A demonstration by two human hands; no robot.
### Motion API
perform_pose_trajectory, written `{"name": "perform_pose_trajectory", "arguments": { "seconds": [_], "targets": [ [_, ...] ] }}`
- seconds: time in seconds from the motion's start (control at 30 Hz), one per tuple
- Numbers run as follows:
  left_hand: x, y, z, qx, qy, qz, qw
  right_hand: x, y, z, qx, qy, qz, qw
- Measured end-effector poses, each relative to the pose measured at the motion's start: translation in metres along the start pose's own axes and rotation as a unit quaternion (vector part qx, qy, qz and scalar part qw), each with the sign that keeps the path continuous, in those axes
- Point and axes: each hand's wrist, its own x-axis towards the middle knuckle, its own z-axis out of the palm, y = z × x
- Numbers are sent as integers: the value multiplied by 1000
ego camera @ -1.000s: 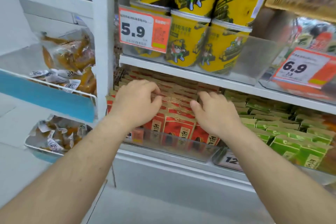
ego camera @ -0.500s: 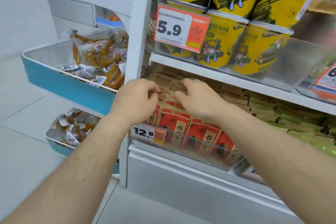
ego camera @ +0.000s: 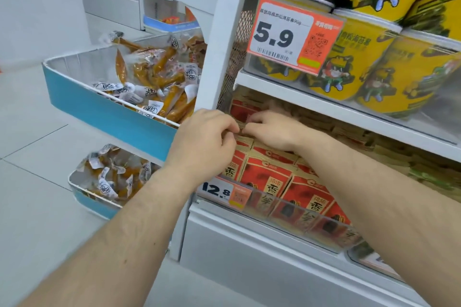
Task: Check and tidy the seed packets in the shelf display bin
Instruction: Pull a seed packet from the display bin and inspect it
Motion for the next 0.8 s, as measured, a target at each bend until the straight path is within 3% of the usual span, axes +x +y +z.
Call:
{"name": "perform_pose_trajectory", "arguments": {
  "seconds": [0.2, 0.4, 0.5, 0.63, 0.8],
  "targets": [
    [1, 1, 3, -13, -3, -5, 1000, 14, 0, -7, 24, -46, 0, 999],
    [1, -5, 5, -26, 5, 5, 1000, 24, -3, 5, 41, 26, 55, 997],
    [1, -5, 4, -31, 11, 9, 999, 26, -11, 4, -42, -13, 38, 998],
    [3, -4, 1, -37, 14, -9, 999, 33, -6, -6, -20, -63, 21, 998],
    [2, 0, -4, -51, 2, -19, 999, 37, 1, 5, 16, 18, 22, 999]
  ]
}}
